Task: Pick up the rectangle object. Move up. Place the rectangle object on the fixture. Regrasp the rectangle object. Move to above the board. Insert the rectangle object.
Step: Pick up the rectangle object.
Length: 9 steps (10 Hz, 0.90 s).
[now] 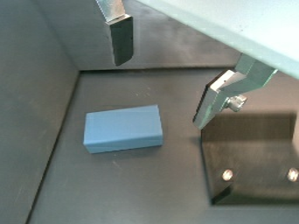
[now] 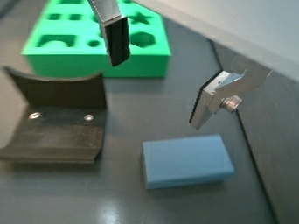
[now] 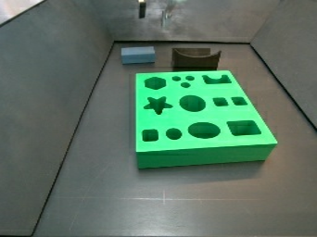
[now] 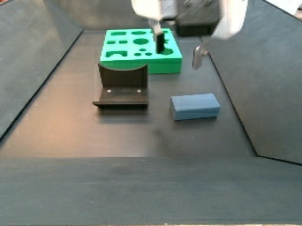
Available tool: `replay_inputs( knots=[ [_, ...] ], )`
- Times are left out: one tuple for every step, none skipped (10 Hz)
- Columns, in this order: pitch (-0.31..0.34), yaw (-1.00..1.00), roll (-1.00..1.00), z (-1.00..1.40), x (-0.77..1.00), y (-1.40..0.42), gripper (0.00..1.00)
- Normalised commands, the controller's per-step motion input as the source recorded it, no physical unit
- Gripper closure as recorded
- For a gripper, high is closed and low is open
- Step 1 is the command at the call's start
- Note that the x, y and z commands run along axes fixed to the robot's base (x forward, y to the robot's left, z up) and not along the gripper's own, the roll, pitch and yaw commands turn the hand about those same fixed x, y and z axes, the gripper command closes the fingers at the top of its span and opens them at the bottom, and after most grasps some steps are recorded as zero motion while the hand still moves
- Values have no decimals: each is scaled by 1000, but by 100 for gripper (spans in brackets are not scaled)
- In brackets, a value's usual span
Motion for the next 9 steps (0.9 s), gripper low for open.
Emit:
replay_inputs(
  knots=[
    [30, -1000, 44, -477, -49, 0, 0],
    [23, -1000, 36, -469, -46, 0, 0],
    [21, -1000, 36, -469, -46, 0, 0],
    [21, -1000, 27, -471, -51, 0, 0],
    [41, -880, 47, -489, -94, 60, 0],
    [77, -663, 83, -483, -26, 254, 0],
    [91, -491, 97, -414, 0, 366, 0],
    [54, -409, 39, -291, 0, 251, 0],
    [49, -463, 46, -277, -31, 240, 0]
  ],
)
